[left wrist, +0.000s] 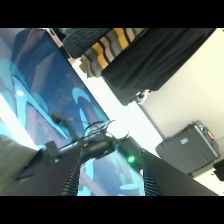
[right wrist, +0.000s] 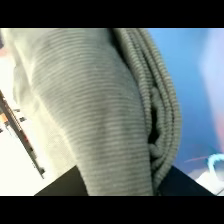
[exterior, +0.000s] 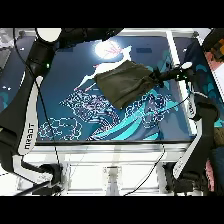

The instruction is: Fold the clothes and pants, and hang the long-sleeved shirts on hangers.

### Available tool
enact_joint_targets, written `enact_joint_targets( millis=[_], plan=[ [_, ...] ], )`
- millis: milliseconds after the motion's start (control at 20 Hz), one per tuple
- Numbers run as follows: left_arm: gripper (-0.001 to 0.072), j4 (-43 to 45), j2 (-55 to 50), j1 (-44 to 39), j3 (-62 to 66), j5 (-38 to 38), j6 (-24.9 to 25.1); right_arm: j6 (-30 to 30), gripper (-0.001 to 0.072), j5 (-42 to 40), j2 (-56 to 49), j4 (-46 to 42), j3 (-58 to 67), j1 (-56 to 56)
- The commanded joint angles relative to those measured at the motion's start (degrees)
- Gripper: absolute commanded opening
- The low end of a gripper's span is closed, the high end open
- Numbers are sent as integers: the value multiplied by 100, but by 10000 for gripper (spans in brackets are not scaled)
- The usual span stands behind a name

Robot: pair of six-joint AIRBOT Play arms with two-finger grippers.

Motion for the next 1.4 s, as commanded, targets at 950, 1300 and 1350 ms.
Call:
enact_joint_targets(
  millis=[950, 1300, 1350],
  plan=[
    [429, -286, 4, -4, -2, 7, 0, 317, 16, 1700, 1790, -5681, 7, -4070],
    [429, -282, 4, -2, -2, 4, 42, 380, 588, 1858, 1902, -5729, 9, -4068],
    [429, -282, 4, 2, -2, 4, 109, 380, 589, 1838, 1965, -5818, 31, -4070]
  ],
)
